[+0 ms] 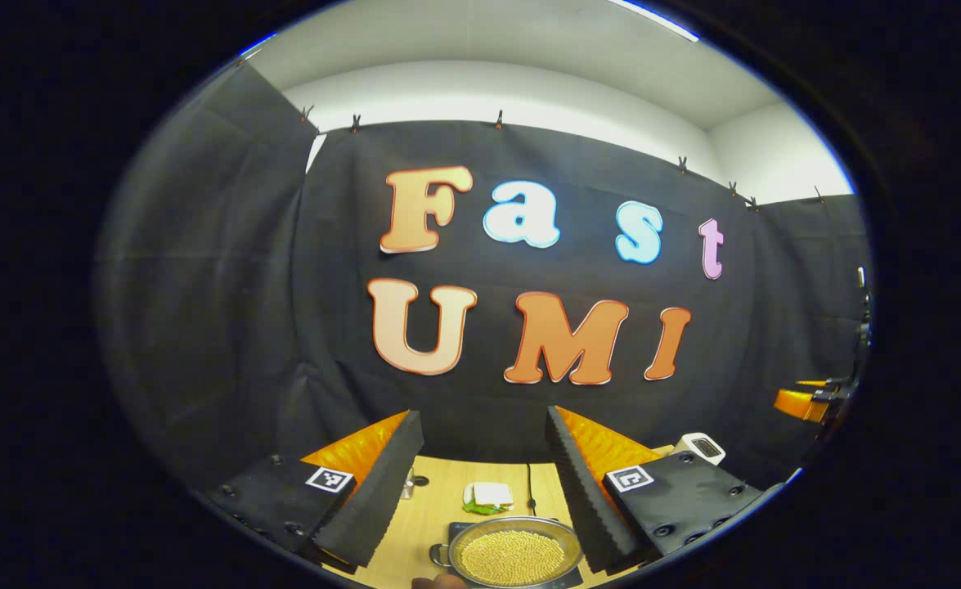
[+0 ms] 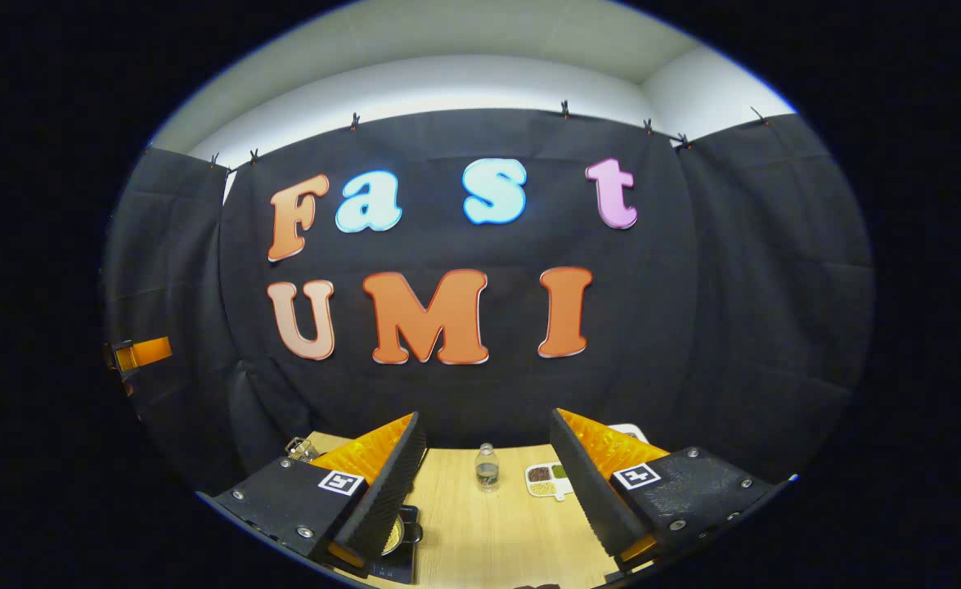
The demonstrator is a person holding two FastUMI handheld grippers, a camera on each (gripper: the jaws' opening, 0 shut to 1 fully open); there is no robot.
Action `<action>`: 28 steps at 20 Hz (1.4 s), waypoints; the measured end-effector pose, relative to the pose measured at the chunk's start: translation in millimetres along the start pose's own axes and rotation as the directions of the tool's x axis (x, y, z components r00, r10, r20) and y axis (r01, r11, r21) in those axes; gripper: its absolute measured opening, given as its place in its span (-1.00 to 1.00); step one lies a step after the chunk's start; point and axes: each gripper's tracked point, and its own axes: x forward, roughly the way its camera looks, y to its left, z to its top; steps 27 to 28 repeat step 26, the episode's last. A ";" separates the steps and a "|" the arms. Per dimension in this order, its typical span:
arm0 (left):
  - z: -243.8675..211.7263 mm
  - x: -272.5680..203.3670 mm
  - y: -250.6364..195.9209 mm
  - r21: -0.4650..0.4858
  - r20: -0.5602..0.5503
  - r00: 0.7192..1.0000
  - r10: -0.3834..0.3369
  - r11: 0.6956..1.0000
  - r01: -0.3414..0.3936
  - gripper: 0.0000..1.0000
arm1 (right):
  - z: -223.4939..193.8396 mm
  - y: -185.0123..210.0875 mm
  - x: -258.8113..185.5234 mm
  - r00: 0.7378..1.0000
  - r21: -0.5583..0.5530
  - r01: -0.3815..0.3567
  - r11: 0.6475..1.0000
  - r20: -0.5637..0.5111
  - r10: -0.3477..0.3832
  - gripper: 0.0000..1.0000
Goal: First push the handle of the pot to place it horizontally, then grasp the pot with both hands and set it on the induction cooktop.
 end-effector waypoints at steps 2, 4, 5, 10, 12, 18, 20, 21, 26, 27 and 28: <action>30.2 -25.0 -5.5 -0.005 0.056 0.998 0.001 1.000 0.000 0.96 | 35.5 -13.2 -27.0 0.997 -0.016 0.017 1.000 0.074 -0.016 0.90; 51.0 -42.2 -5.7 -0.032 0.109 0.994 0.006 0.999 -0.002 0.94 | 58.8 -25.3 -45.1 0.990 -0.027 0.046 0.999 0.134 -0.042 0.90; 48.9 -46.1 -1.2 -0.044 0.114 0.993 0.016 0.999 -0.011 0.93 | 65.4 -29.7 -50.7 0.987 -0.026 0.058 0.998 0.153 -0.053 0.90; 38.0 -55.9 3.1 -0.011 0.119 0.991 0.067 0.998 -0.066 0.94 | 62.1 -25.9 -58.4 0.987 -0.017 0.025 1.000 0.157 -0.022 0.90; 43.8 -60.3 -4.6 0.020 0.144 0.987 0.070 0.997 -0.074 0.96 | 59.1 -25.4 -58.5 0.988 -0.033 0.011 0.999 0.154 -0.006 0.90; 40.4 -67.9 -36.4 0.025 0.152 0.987 0.045 0.998 -0.049 0.94 | 51.1 -24.9 -53.1 0.992 -0.045 -0.011 0.999 0.126 0.016 0.91; 37.0 -59.4 -44.9 0.030 0.149 0.988 0.050 0.998 -0.056 0.94 | 45.7 -29.3 -49.6 0.993 -0.046 -0.002 0.999 0.119 0.008 1.00; 36.7 -58.1 -46.9 0.031 0.149 0.987 0.052 0.998 -0.057 0.94 | 44.8 -29.9 -49.5 0.993 -0.040 -0.002 0.999 0.116 0.007 1.00; 43.4 -64.5 -49.8 0.038 0.151 0.987 0.053 0.997 -0.060 0.94 | 40.6 -29.1 -46.1 0.994 -0.015 -0.001 1.000 0.113 0.003 0.91; 43.4 -64.5 -49.8 0.038 0.151 0.987 0.053 0.997 -0.060 0.94 | 40.6 -29.1 -46.1 0.994 -0.015 -0.001 1.000 0.113 0.003 0.91; 43.4 -64.5 -49.8 0.038 0.151 0.987 0.053 0.997 -0.060 0.94 | 40.6 -29.1 -46.1 0.994 -0.015 -0.001 1.000 0.113 0.003 0.91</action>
